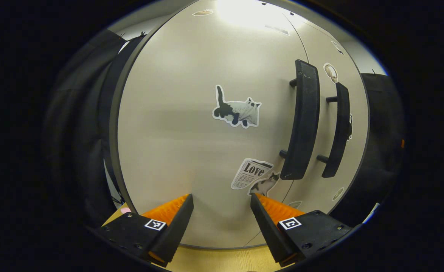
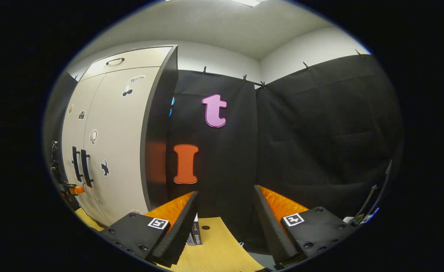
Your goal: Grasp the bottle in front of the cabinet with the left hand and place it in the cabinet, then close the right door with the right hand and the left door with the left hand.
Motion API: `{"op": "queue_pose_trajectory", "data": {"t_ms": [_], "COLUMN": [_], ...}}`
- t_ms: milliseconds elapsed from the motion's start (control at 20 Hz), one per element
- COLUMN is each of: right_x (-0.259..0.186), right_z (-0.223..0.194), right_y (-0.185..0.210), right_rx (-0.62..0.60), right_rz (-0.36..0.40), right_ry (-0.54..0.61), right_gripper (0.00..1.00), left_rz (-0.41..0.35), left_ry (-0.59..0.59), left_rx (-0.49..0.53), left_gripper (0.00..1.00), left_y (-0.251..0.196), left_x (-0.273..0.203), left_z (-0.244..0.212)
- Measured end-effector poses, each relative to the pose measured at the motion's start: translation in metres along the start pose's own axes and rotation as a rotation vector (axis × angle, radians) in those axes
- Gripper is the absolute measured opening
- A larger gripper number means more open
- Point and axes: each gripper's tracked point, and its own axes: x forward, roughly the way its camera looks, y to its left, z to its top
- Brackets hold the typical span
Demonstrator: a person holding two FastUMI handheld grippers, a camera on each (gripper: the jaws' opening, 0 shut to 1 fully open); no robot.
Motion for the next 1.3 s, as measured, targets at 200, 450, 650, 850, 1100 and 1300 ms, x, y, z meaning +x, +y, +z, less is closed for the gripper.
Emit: {"op": "queue_pose_trajectory", "data": {"t_ms": [200, 450, 650, 850, 1100, 1300], "right_x": [0.004, 0.004, 0.003, -0.001, -0.011, -0.018], "right_z": [-0.004, -0.003, 0.0, 0.003, 0.007, 0.012], "right_y": [0.001, 0.01, 0.025, 0.043, 0.062, 0.073], "right_rx": [0.007, 0.012, 0.024, 0.042, 0.042, 0.036], "right_rz": [0.017, 0.042, 0.07, 0.1, 0.121, 0.127], "right_ry": [0.012, 0.012, 0.008, 0.002, -0.002, -0.011], "right_gripper": [0.87, 0.94, 0.94, 0.87, 0.87, 0.87], "left_rz": [0.008, 0.034, 0.047, 0.048, 0.01, -0.001], "left_ry": [0.023, 0.03, 0.015, -0.01, -0.074, -0.127], "left_rx": [-0.012, -0.011, -0.002, 0.022, -0.009, -0.003], "left_gripper": [0.94, 0.94, 0.94, 0.94, 0.94, 0.94], "left_y": [0.0, 0.012, 0.022, 0.029, 0.032, 0.036], "left_x": [-0.003, -0.021, -0.043, -0.071, -0.114, -0.149], "left_z": [-0.005, -0.003, 0.012, 0.038, 0.082, 0.12]}}
